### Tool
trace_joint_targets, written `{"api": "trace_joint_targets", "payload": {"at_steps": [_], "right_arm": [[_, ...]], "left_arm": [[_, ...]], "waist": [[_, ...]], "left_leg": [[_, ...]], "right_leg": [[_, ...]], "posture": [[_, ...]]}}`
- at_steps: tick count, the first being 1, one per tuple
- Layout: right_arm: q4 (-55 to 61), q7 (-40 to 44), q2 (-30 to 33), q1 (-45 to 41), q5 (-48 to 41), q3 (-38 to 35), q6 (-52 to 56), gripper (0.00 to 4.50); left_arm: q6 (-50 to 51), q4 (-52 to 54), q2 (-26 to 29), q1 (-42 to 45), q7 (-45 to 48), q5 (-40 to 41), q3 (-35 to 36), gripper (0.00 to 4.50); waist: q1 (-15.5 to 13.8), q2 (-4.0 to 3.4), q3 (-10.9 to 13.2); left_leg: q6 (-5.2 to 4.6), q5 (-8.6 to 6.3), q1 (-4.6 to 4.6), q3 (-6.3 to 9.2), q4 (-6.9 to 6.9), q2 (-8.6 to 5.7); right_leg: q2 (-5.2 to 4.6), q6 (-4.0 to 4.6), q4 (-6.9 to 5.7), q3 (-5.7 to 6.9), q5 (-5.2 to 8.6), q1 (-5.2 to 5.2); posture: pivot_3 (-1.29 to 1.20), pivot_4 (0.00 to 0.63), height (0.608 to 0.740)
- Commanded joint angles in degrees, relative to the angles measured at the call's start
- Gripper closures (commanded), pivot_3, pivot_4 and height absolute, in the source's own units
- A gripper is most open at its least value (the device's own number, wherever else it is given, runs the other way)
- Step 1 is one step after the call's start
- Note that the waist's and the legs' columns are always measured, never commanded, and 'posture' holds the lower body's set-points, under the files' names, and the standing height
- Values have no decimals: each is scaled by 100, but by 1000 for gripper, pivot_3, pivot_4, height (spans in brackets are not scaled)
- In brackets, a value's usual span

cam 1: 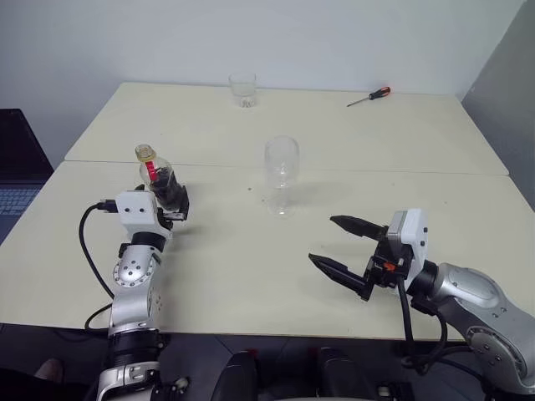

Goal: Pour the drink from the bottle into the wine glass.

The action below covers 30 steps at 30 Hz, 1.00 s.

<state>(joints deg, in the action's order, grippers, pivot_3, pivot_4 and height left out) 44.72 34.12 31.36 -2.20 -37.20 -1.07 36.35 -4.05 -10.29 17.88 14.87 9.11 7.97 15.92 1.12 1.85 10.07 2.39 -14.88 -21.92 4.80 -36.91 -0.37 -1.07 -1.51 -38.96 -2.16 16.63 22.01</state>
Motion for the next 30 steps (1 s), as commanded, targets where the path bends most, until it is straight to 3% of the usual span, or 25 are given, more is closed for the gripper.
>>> {"api": "trace_joint_targets", "payload": {"at_steps": [1,22,30], "right_arm": [[121,-22,63,-105,-105,-66,-30,27],[57,-212,38,-227,-81,-34,60,27],[60,-245,18,-191,-78,-39,38,0]], "left_arm": [[-247,-245,100,284,-16,31,103,0],[-1142,-2845,192,1777,137,66,93,0],[-1364,-3151,281,1945,202,114,111,2517]], "waist": [[-1,0,0],[8,1,0],[20,1,0]], "left_leg": [[0,0,0,0,0,0],[0,0,-2,-1,-2,-4],[0,0,-4,0,-2,-5]], "right_leg": [[0,0,0,0,0,0],[-1,-5,-1,4,-3,2],[-2,-5,-2,6,-4,2]], "posture": [[0,150,740],[0,150,740],[0,150,740]]}}
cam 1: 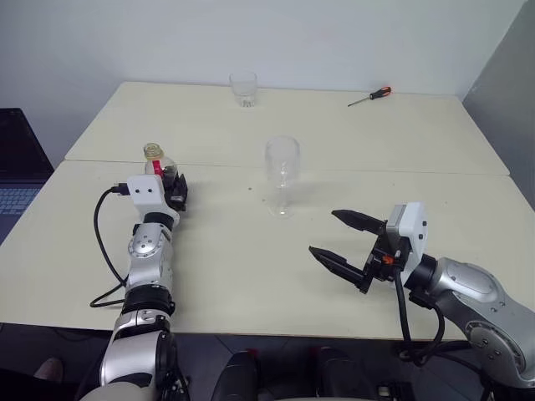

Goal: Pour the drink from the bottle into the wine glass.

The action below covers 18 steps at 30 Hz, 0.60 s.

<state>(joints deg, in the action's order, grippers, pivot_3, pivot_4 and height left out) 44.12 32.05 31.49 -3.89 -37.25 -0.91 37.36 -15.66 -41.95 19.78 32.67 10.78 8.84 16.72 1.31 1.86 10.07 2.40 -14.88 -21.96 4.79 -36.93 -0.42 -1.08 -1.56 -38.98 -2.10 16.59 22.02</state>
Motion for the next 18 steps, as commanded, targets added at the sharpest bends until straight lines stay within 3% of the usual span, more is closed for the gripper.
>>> {"api": "trace_joint_targets", "payload": {"at_steps": [1,3,6,13,18], "right_arm": [[115,-42,-1,-26,-73,-52,-64,0],[106,-49,-10,-38,-72,-44,-62,0],[89,-57,-21,-64,-72,-35,-59,0],[62,-74,-15,-121,-75,-41,-59,0],[-2,-81,-24,-252,-76,-52,-72,0]], "left_arm": [[-219,-12,100,180,36,29,32,2766],[-248,-57,114,204,37,28,32,3198],[-287,-98,119,225,44,33,29,3401],[-269,-14,162,246,173,-51,-100,3523],[-42,256,324,442,839,-110,-459,3524]], "waist": [[1,0,0],[1,0,0],[1,0,0],[1,0,0],[-2,2,1]], "left_leg": [[0,0,0,0,0,0],[0,0,0,0,0,0],[0,0,-1,1,0,0],[0,0,-2,0,0,0],[0,0,-5,-1,-1,-1]], "right_leg": [[0,0,0,0,0,0],[0,0,0,-1,0,0],[0,0,0,-1,0,2],[0,0,0,-1,0,2],[0,0,0,2,-1,3]], "posture": [[0,150,740],[0,150,740],[0,150,740],[0,150,740],[0,150,740]]}}
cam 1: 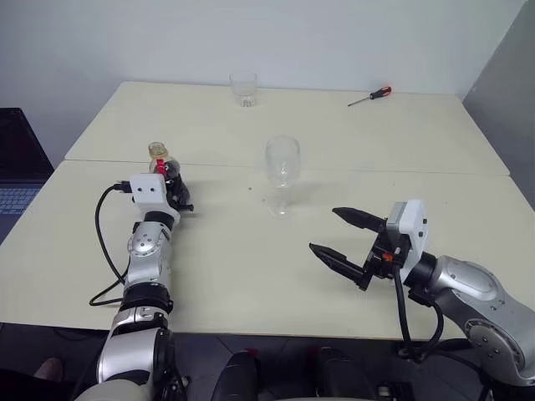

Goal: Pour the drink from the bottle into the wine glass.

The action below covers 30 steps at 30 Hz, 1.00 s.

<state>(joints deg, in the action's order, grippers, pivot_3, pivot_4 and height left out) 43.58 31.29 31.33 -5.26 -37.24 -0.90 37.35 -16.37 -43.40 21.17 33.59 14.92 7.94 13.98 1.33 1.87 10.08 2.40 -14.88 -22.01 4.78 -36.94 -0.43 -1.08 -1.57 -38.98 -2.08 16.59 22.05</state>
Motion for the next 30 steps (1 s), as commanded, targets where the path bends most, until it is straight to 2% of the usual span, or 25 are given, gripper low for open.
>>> {"api": "trace_joint_targets", "payload": {"at_steps": [1,7,16,24,30], "right_arm": [[27,-13,-22,-168,-94,-53,-60,0],[-162,-386,-288,-832,-435,-185,233,0],[-316,-721,-337,-1640,-852,-307,578,0],[-526,-1034,-280,-2002,-461,-117,715,0],[-585,-1086,-292,-2127,-264,-9,708,0]], "left_arm": [[91,418,238,450,631,-11,-259,3524],[210,137,530,1262,1623,-63,-623,3524],[-473,-870,640,2383,2563,-484,-1152,3524],[-1231,-1655,731,3203,3002,-896,-1440,3524],[-1873,-2013,884,3591,3181,-1249,-1669,3524]], "waist": [[-4,2,1],[21,4,3],[32,4,3],[38,4,3],[57,4,3]], "left_leg": [[0,0,-2,-1,0,-1],[0,1,-14,-4,-3,-1],[-1,1,-46,-3,-6,-8],[-3,3,-104,-13,-16,-8],[-3,3,-102,-17,-13,-8]], "right_leg": [[1,0,0,4,0,0],[5,1,-3,8,0,11],[6,1,-1,8,-1,34],[6,4,-31,4,-4,109],[7,4,-37,-9,-3,114]], "posture": [[0,150,740],[0,150,740],[0,150,740],[0,150,740],[0,150,740]]}}
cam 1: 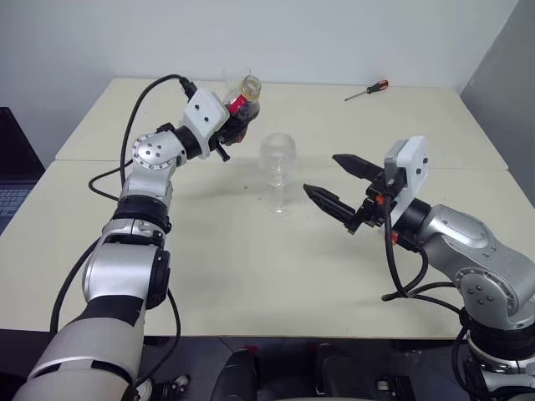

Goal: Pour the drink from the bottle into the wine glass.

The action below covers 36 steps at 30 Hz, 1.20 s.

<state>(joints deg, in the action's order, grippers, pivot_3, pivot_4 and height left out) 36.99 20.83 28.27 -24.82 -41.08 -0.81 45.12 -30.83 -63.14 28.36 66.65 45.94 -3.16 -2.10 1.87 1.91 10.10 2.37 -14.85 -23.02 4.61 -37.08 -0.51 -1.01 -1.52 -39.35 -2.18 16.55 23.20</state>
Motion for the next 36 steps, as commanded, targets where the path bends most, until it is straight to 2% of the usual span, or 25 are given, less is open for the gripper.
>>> {"api": "trace_joint_targets", "payload": {"at_steps": [1,12,28,36], "right_arm": [[58,-38,5,-186,148,-4,-76,0],[-61,-1,-132,-269,409,94,-159,0],[-307,125,-200,-409,613,103,-197,0],[-364,139,-244,-414,672,133,-221,0]], "left_arm": [[-521,-92,195,336,100,-192,-93,3524],[-1301,-540,594,731,-176,-925,-494,3524],[-2095,-865,1083,1180,-1529,-2364,-1331,3524],[-2255,-984,1173,1457,-2015,-2783,-1617,3524]], "waist": [[3,0,0],[0,0,0],[0,0,0],[1,0,0]], "left_leg": [[0,0,1,0,-2,0],[-2,2,0,-1,-9,-1],[-2,2,-1,-2,-11,-1],[-2,2,0,-8,-12,-1]], "right_leg": [[1,0,-5,-2,0,2],[9,0,-18,1,0,3],[10,0,-22,3,0,6],[10,0,-26,2,0,6]], "posture": [[0,150,740],[0,150,740],[0,150,740],[0,150,740]]}}
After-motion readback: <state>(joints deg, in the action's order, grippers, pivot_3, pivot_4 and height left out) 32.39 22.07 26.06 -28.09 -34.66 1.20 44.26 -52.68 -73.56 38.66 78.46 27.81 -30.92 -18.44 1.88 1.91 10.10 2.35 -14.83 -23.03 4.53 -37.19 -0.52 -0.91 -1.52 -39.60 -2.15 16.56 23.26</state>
